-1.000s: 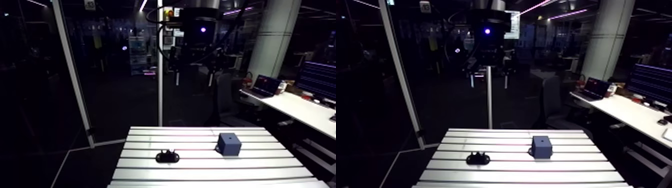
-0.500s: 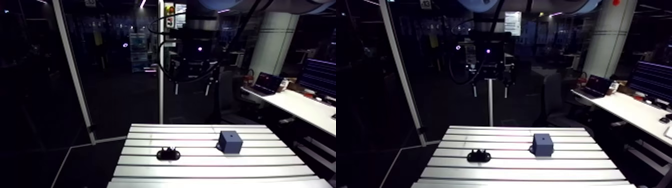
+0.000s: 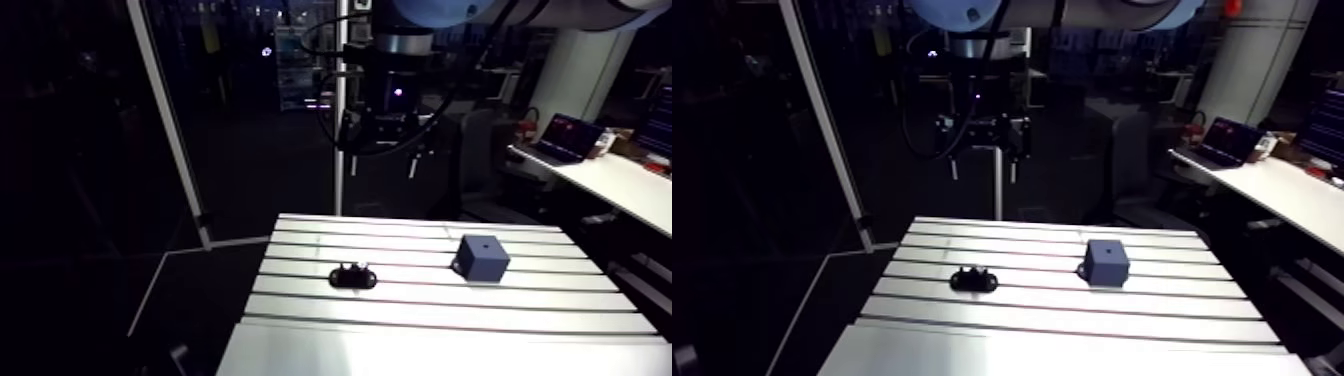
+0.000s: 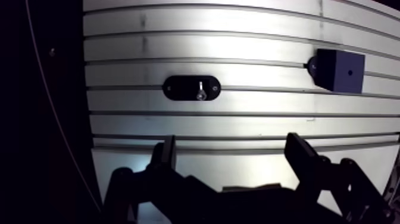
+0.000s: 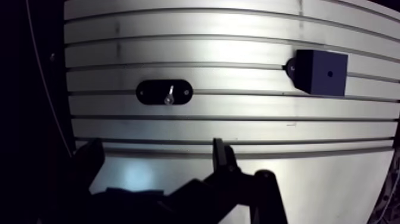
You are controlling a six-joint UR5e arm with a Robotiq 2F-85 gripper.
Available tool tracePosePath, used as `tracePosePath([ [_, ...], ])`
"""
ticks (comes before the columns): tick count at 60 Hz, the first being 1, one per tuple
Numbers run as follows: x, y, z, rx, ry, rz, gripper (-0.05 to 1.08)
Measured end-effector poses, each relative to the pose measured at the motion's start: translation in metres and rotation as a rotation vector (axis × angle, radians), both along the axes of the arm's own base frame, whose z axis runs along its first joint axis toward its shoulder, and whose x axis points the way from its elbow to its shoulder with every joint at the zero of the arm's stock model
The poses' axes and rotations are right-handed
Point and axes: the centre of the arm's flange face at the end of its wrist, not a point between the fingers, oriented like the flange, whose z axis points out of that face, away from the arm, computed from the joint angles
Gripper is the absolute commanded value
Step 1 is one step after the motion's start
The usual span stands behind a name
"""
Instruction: Pick up the M10 bolt and insert it into the hole until fully seated.
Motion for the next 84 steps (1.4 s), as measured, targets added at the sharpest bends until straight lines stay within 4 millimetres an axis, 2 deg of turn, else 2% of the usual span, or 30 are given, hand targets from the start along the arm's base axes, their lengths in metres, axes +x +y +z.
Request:
tracePosePath([
  [10, -0.011, -0.01, -0.02, 0.011, -0.006, 0.017, 0.01],
  [31, -0.027, -0.026, -0.05, 0.014, 0.025, 0.01, 0.01],
  [57, -0.035, -0.029, -0.085, 0.009, 0.021, -0.061, 0.01],
  [84, -0.044, -0.03, -0.113, 0.01, -0.005, -0.093, 0.01],
])
